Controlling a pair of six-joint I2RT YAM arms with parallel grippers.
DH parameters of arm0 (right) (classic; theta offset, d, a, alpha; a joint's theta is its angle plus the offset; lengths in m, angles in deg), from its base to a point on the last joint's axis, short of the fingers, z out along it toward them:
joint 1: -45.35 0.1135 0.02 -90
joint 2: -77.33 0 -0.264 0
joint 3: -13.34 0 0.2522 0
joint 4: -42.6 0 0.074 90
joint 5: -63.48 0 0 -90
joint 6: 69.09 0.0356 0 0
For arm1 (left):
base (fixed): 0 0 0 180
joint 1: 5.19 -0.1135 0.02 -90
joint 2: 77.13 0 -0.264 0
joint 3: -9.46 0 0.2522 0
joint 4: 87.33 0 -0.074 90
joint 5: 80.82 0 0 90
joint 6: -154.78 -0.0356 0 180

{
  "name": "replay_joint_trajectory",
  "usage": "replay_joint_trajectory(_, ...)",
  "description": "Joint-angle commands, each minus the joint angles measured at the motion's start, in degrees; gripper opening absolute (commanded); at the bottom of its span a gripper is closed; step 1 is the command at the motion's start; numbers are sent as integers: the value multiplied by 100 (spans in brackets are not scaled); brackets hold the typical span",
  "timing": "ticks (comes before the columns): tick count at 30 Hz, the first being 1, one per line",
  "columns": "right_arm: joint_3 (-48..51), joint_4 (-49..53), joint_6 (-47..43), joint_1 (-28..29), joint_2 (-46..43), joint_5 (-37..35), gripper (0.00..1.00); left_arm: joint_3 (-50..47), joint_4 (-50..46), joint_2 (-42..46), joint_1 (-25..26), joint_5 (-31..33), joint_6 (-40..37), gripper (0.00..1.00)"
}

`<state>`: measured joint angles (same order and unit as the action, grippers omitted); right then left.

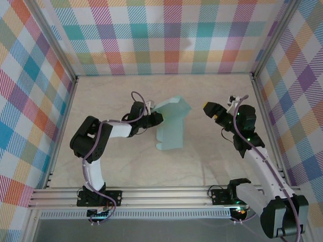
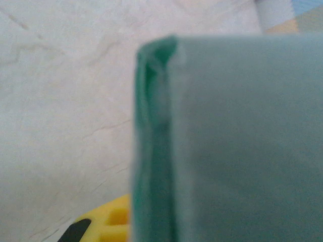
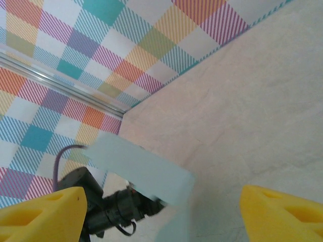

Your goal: Fold the paper box

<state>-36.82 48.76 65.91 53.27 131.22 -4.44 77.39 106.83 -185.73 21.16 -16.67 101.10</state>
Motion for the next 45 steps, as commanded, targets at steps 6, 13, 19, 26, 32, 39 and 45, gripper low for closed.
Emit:
replay_joint_trajectory(6,575,-1894,1091,-10,266,798,69,576,980,-34,-51,-1177,1389,0)
replay_joint_trajectory(13,280,-3241,2103,212,1370,1303,63,674,1040,4,52,-1230,1379,0)
replay_joint_trajectory(19,-179,-3224,2384,426,1788,1462,58,654,965,84,78,-1174,1194,0)
replay_joint_trajectory(26,-401,-3132,2571,614,2028,1479,53,634,948,82,98,-1178,1060,0)
replay_joint_trajectory(32,-714,-2409,2583,674,2206,1520,46,564,822,129,140,-992,809,0)
replay_joint_trajectory(39,-949,-1807,2567,760,2385,1529,41,537,436,223,239,-747,352,0)
replay_joint_trajectory(45,-1028,-1217,2444,781,2365,1472,26,508,219,330,257,-552,140,0)
